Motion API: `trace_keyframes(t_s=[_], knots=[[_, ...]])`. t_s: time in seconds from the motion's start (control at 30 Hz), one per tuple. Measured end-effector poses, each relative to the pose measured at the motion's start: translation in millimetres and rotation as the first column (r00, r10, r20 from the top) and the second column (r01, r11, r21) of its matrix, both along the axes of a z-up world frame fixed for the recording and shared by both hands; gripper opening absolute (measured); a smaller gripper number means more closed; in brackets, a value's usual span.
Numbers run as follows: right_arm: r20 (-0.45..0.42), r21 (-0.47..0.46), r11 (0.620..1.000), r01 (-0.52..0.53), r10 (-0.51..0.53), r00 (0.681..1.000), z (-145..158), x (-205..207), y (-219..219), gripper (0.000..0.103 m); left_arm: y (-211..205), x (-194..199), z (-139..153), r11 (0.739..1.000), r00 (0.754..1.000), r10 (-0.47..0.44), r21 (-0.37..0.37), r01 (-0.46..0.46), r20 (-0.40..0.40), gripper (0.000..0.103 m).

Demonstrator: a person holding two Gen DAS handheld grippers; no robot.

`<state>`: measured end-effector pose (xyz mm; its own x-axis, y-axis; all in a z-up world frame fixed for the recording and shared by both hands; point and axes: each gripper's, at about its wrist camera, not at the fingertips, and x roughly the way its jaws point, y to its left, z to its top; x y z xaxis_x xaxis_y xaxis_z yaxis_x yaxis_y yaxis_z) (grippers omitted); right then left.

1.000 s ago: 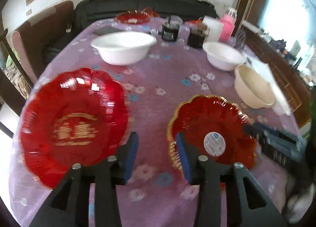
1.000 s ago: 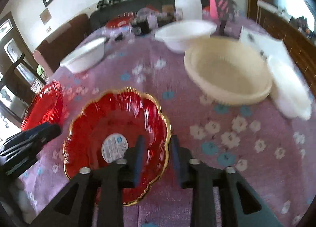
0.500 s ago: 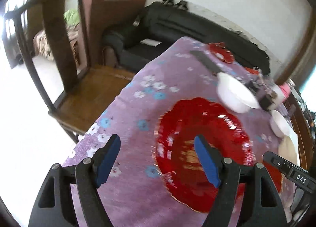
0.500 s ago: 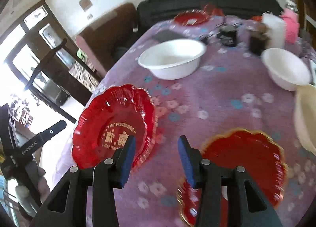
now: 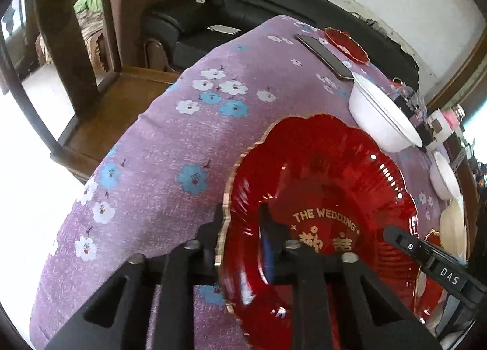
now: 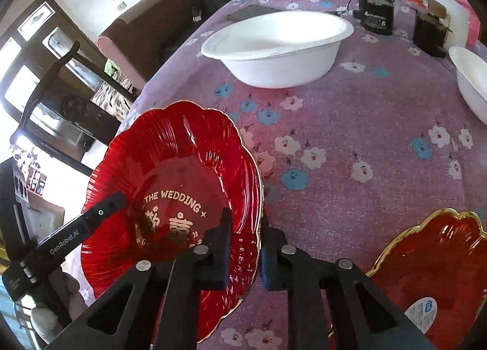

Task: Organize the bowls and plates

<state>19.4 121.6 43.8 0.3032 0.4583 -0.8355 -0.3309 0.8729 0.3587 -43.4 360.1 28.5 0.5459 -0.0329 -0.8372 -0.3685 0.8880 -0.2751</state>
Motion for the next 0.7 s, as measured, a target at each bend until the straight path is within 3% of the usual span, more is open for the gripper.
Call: trace_keyframes(t_s=[0.1,0.3,0.43,0.57,0.7], knots=[[0.034,0.021,1.000,-0.003,0.002,0.999,13,-10,-6,0.011,-1,-11,16,1.000,0.999,0.002,0.013,-0.003,0.039,0.015],[0.158,0.054,0.998,-0.039,0.030,0.987,61,-32,-4,0.011,-4,-38,75,0.997,0.984,0.027,0.060,-0.038,0.175,0.015],[0.204,0.077,0.995,-0.064,0.047,0.978,81,-43,0,0.011,-1,-45,97,0.995,0.977,0.035,0.088,-0.054,0.208,0.015],[0.188,0.073,0.994,-0.087,0.072,0.980,76,-42,16,0.011,4,-46,94,0.990,0.980,0.057,0.119,-0.080,0.192,0.015],[0.131,0.045,0.995,-0.089,0.082,0.988,49,-38,30,0.011,16,-42,61,0.988,0.987,0.096,0.109,-0.111,0.130,0.015]])
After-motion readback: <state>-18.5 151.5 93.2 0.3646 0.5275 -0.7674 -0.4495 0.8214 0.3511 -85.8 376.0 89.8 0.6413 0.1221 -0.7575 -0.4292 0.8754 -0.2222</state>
